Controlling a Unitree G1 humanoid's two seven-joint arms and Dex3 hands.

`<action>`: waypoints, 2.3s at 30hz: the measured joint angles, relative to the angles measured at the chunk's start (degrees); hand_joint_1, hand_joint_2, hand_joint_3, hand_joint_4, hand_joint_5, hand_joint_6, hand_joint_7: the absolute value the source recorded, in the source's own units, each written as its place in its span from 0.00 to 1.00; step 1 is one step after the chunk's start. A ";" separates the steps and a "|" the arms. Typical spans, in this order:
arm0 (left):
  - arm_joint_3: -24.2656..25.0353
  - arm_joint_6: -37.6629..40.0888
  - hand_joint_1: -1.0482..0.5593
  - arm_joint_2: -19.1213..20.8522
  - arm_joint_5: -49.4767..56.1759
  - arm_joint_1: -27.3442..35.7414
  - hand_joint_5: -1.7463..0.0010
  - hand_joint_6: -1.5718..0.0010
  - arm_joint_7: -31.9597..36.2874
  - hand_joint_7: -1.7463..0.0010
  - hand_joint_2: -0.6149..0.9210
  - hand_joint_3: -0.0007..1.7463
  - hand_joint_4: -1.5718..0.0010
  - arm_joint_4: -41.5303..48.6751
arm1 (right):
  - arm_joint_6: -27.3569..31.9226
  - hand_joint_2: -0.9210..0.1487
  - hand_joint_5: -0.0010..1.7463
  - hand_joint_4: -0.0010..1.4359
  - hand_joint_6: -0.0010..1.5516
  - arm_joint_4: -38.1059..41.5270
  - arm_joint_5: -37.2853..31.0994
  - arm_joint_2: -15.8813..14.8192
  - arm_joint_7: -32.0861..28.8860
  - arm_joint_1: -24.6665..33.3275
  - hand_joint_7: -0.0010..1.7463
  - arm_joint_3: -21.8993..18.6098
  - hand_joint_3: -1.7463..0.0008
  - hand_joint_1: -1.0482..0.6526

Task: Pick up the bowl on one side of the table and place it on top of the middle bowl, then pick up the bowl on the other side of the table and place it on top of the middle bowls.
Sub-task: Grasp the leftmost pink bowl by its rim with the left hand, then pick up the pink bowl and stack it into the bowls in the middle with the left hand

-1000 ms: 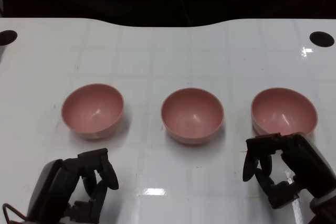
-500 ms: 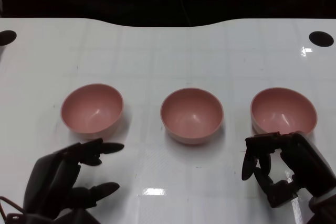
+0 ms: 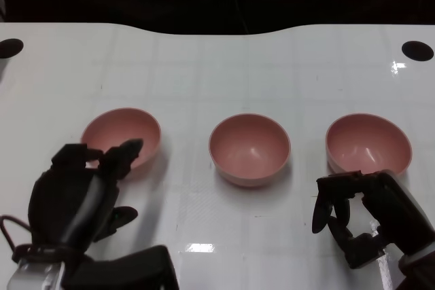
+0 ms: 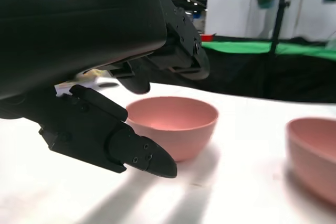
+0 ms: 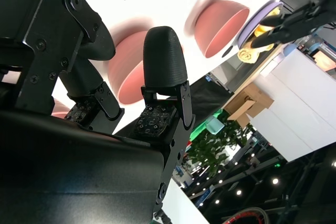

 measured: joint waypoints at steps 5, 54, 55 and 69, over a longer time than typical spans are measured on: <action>-3.49 7.37 0.31 -0.03 4.60 -3.93 0.65 0.79 -2.33 0.99 0.97 0.01 0.91 0.10 | 0.08 0.91 1.00 0.75 0.68 -0.27 0.00 0.00 0.01 0.08 0.73 -0.01 0.00 0.77; -15.37 1.25 0.51 3.94 -3.81 -25.40 0.00 0.44 8.31 0.32 0.94 0.16 0.48 23.45 | 1.83 0.90 0.99 0.73 0.68 -3.62 -0.07 0.24 0.13 1.23 0.73 0.10 0.00 0.76; -15.37 0.88 0.52 3.94 -4.15 -25.47 0.00 0.47 7.98 0.25 0.87 0.26 0.47 23.06 | 1.78 0.90 0.99 0.74 0.68 -3.62 -0.06 0.24 0.13 1.23 0.73 0.10 0.00 0.76; -16.77 -10.05 0.48 -0.17 -9.09 -30.65 0.00 0.55 5.40 0.01 0.75 0.50 0.44 21.80 | 1.94 0.90 0.98 0.73 0.68 -3.85 -0.38 0.23 0.15 1.67 0.73 0.13 0.00 0.76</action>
